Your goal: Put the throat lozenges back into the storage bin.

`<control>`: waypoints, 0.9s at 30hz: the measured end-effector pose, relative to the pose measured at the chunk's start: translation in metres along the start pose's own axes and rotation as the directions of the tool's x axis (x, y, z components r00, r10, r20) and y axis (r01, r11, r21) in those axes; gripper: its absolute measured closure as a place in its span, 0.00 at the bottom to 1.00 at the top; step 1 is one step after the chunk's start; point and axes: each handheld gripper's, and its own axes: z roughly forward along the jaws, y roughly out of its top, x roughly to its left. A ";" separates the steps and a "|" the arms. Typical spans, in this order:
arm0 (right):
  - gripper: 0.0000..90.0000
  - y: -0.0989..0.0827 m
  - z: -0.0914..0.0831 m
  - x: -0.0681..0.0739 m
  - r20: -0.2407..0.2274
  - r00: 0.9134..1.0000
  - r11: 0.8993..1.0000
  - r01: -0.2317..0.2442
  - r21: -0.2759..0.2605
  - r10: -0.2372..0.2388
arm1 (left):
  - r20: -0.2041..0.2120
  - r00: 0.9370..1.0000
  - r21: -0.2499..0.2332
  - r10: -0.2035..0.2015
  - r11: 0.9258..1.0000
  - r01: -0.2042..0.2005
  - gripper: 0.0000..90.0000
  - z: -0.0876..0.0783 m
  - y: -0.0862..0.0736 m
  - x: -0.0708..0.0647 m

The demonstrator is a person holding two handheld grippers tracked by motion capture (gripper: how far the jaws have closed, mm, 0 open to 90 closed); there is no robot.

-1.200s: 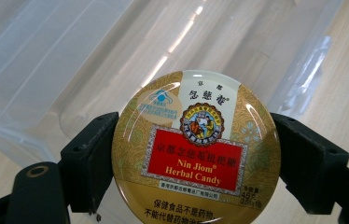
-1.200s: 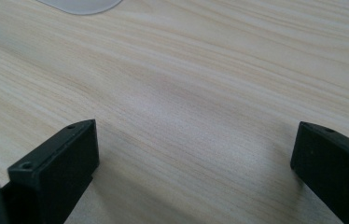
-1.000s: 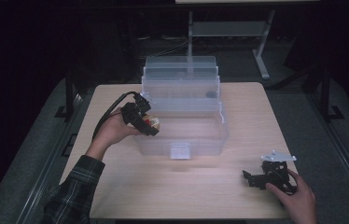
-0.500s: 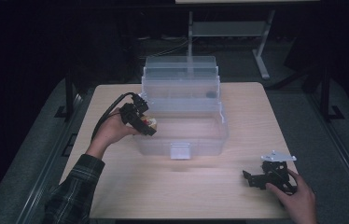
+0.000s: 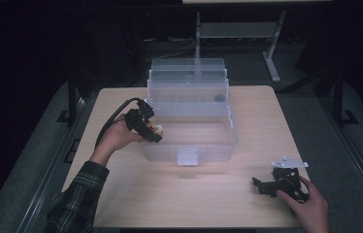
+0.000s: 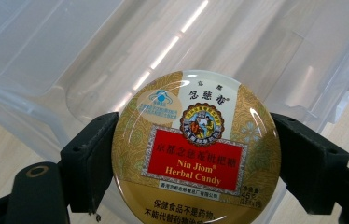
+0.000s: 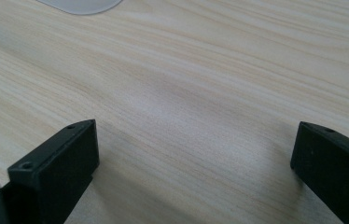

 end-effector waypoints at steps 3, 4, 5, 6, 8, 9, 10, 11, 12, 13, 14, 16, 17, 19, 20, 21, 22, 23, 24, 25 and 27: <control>0.01 0.000 0.000 0.000 0.000 1.000 1.000 0.002 0.000 -0.002 | 0.003 1.000 0.001 0.003 1.000 -0.003 0.22 0.000 0.000 0.000; 0.01 0.000 0.000 0.000 0.000 1.000 1.000 0.002 0.000 -0.002 | 0.003 1.000 0.001 0.003 1.000 -0.003 0.22 0.000 0.000 0.000; 0.01 0.000 0.000 0.000 0.000 1.000 1.000 0.001 0.000 -0.001 | 0.002 1.000 0.000 0.003 1.000 -0.003 0.21 0.000 0.000 0.000; 0.01 0.000 0.000 0.000 0.000 1.000 1.000 0.001 0.000 -0.001 | 0.003 1.000 -0.001 0.003 1.000 -0.003 0.21 0.000 0.000 0.000; 0.01 0.000 0.000 0.000 0.000 1.000 1.000 0.001 0.000 -0.001 | 0.004 1.000 -0.002 0.002 1.000 -0.002 0.21 0.000 0.000 0.000; 0.01 0.000 0.000 0.000 0.000 1.000 1.000 0.001 0.000 -0.001 | 0.005 1.000 -0.002 0.004 1.000 -0.004 0.21 0.000 0.000 0.000; 0.01 0.000 0.000 0.000 0.000 1.000 1.000 0.000 0.000 0.000 | 0.006 1.000 -0.002 0.005 1.000 -0.005 0.21 0.000 0.000 0.001; 0.01 0.000 0.000 0.000 0.000 1.000 1.000 0.001 0.000 -0.001 | 0.005 1.000 -0.002 0.005 1.000 -0.005 0.21 0.000 0.000 0.001; 0.01 0.000 0.000 0.000 0.000 1.000 1.000 0.001 0.000 -0.001 | 0.005 1.000 -0.001 0.007 1.000 -0.007 0.21 0.000 0.000 0.001; 0.01 0.000 0.000 0.000 0.000 1.000 1.000 0.001 0.000 -0.001 | 0.005 1.000 -0.001 0.007 1.000 -0.007 0.21 0.000 0.000 0.001; 0.01 0.000 0.000 0.000 0.000 1.000 1.000 0.000 0.000 0.000 | 0.007 1.000 -0.001 0.006 1.000 -0.006 0.21 0.000 0.000 0.000; 0.01 0.000 0.000 0.000 0.000 1.000 1.000 0.001 0.000 -0.001 | 0.008 1.000 -0.001 0.008 1.000 -0.008 0.21 0.000 0.000 0.000; 0.01 0.000 0.000 0.000 0.000 1.000 1.000 0.000 0.000 0.000 | 0.009 1.000 0.001 0.009 1.000 -0.009 0.21 0.000 0.000 0.000; 0.01 0.000 0.000 0.000 0.000 1.000 1.000 0.000 0.000 0.000 | 0.008 1.000 -0.002 0.007 1.000 -0.007 0.21 0.001 0.000 0.000; 0.01 0.000 0.000 0.000 0.000 1.000 1.000 0.002 0.000 -0.002 | 0.010 1.000 -0.001 0.007 1.000 -0.007 0.21 0.001 0.000 0.000; 0.01 0.000 0.000 0.000 0.000 1.000 1.000 0.002 0.000 -0.002 | 0.010 1.000 -0.001 0.007 1.000 -0.007 0.21 0.001 0.000 0.000; 0.01 0.000 0.000 0.000 0.000 1.000 1.000 0.001 0.000 -0.001 | 0.010 1.000 -0.001 0.008 1.000 -0.008 0.21 0.001 0.000 0.000; 0.01 0.000 0.000 0.000 0.000 1.000 1.000 0.000 0.000 0.000 | 0.010 1.000 -0.006 0.011 1.000 -0.011 0.21 0.000 0.001 0.000; 0.01 0.000 0.000 0.000 0.000 1.000 1.000 0.000 0.000 0.000 | 0.010 1.000 -0.006 0.011 1.000 -0.011 0.21 0.000 0.001 0.000; 0.01 0.000 0.000 0.000 0.000 1.000 1.000 0.001 0.000 -0.001 | 0.009 1.000 -0.009 0.008 1.000 -0.008 0.21 -0.001 0.001 0.000; 0.01 0.000 0.000 0.000 0.000 1.000 1.000 0.000 0.000 0.000 | 0.010 1.000 -0.010 0.009 1.000 -0.009 0.21 -0.001 0.000 0.000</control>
